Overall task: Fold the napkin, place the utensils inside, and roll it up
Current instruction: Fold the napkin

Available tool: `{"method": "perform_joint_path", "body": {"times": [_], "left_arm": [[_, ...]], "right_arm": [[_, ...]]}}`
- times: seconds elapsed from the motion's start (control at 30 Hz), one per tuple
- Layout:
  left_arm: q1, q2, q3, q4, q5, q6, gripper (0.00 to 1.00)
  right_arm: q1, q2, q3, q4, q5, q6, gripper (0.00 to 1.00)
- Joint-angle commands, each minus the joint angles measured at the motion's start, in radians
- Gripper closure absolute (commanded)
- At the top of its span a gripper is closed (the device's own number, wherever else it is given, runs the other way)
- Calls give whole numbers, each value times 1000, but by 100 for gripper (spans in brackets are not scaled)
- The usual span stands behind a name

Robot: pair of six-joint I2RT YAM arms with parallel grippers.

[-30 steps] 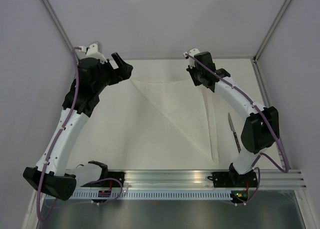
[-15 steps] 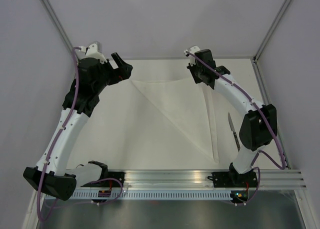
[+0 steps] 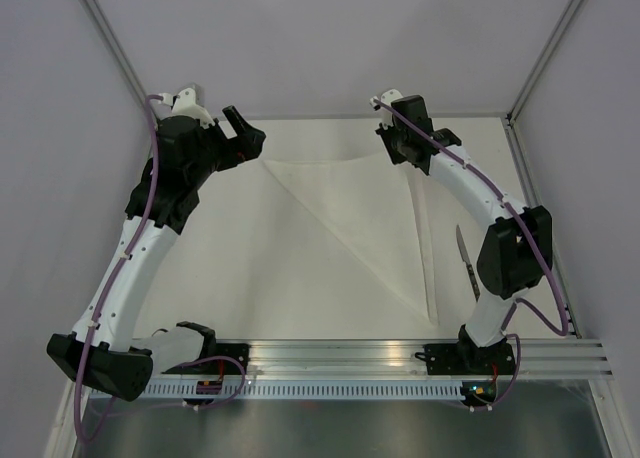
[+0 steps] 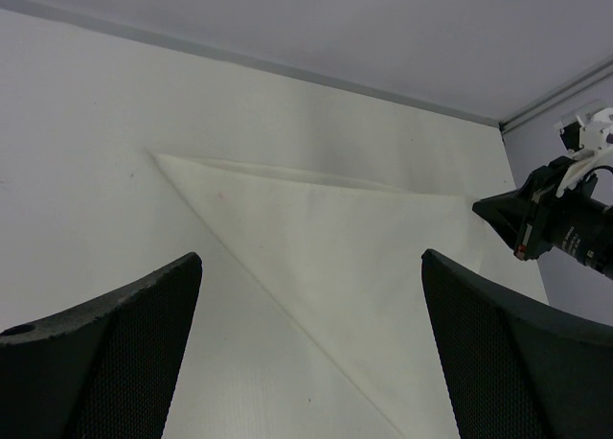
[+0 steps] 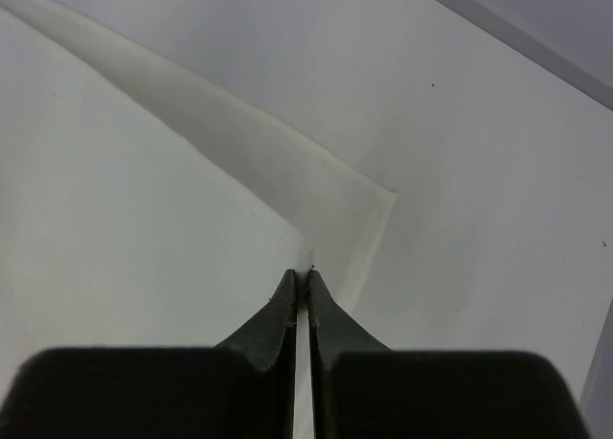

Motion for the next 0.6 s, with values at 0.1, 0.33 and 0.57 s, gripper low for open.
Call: {"method": "perform_joint_path", "body": {"times": [0.1,0.33,0.57], "left_arm": [[8,3,0,45,17,-29,0],[9,4,2,45,18,-29,0],[9,4,2,45,18,-29,0]], "right_arm": [[-14,25,67,-33,58,-21,100],[-21,40,77,-34,56,-26,100],[-30,54,93,-37,61,-27,99]]}}
